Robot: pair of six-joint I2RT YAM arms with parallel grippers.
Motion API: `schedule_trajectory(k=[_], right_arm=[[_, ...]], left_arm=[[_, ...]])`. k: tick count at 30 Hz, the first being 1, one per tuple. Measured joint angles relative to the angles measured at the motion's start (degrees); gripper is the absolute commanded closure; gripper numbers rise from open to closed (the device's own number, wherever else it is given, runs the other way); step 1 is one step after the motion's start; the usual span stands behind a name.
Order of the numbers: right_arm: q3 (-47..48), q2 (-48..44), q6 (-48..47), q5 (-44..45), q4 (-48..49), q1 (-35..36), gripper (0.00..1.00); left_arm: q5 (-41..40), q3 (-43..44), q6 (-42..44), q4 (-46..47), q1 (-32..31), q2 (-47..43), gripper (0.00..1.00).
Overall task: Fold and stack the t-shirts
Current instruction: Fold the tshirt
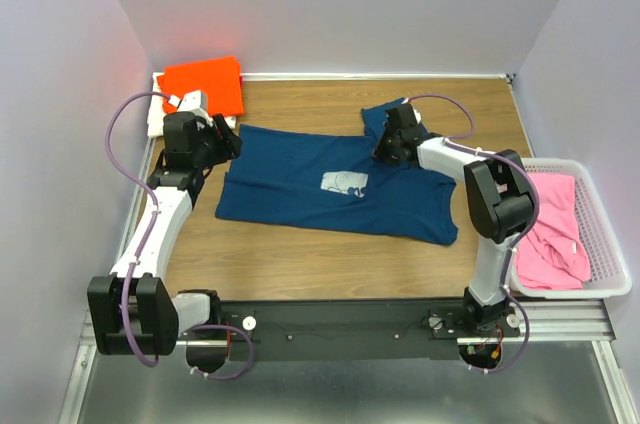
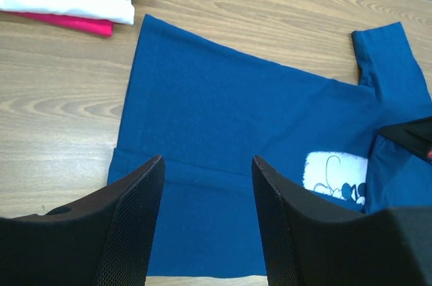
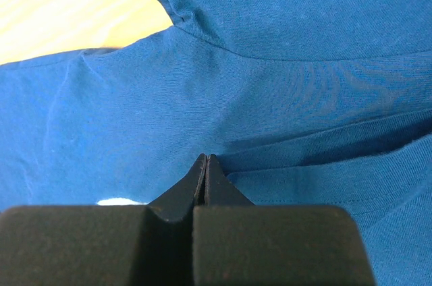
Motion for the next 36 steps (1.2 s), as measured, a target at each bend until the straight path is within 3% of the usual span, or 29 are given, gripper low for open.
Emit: schedule_trajectory(k=[1, 3, 4, 5, 6, 7, 11, 20, 28, 36], right_arm=[[0.0, 0.1, -0.2, 0.0, 0.4, 0.0, 0.93], [0.0, 0.1, -0.4, 0.0, 0.8, 0.0, 0.69], [0.0, 0.1, -0.9, 0.0, 1.0, 0.0, 0.48], [0.0, 0.1, -1.2, -0.1, 1.4, 0.0, 0.48], [0.0, 0.1, -1.7, -0.2, 1.6, 0.0, 0.29], [0.0, -0.1, -1.4, -0.1, 1.8, 0.1, 0.19], [-0.1, -1.8, -2.5, 0.1, 1.7, 0.1, 0.15], [-9.0, -18.9, -1.1, 0.9, 2.0, 0.1, 0.18], [-22.6, -23.9, 2.0, 0.3, 0.3, 0.1, 0.19], [-29.2, -29.2, 3.3, -0.6, -0.5, 0.1, 0.20]], left_arm=[[0.0, 0.0, 0.0, 0.0, 0.0, 0.3, 0.38], [-0.2, 0.0, 0.0, 0.0, 0.0, 1.3, 0.38], [-0.5, 0.0, 0.0, 0.0, 0.0, 1.9, 0.38], [-0.9, 0.0, -0.1, -0.1, 0.0, 2.3, 0.38], [-1.6, 0.0, -0.4, -0.3, 0.0, 2.9, 0.38], [-2.2, 0.0, -0.9, -0.5, 0.0, 3.5, 0.38], [-4.9, -1.9, -3.9, -0.5, -0.9, 4.3, 0.38], [-9.7, -7.4, -15.4, 2.8, -9.6, 7.4, 0.42], [-13.5, -13.7, -22.0, 6.7, -10.1, 11.7, 0.43], [-15.6, -14.1, -23.1, 7.6, -10.1, 14.7, 0.44]])
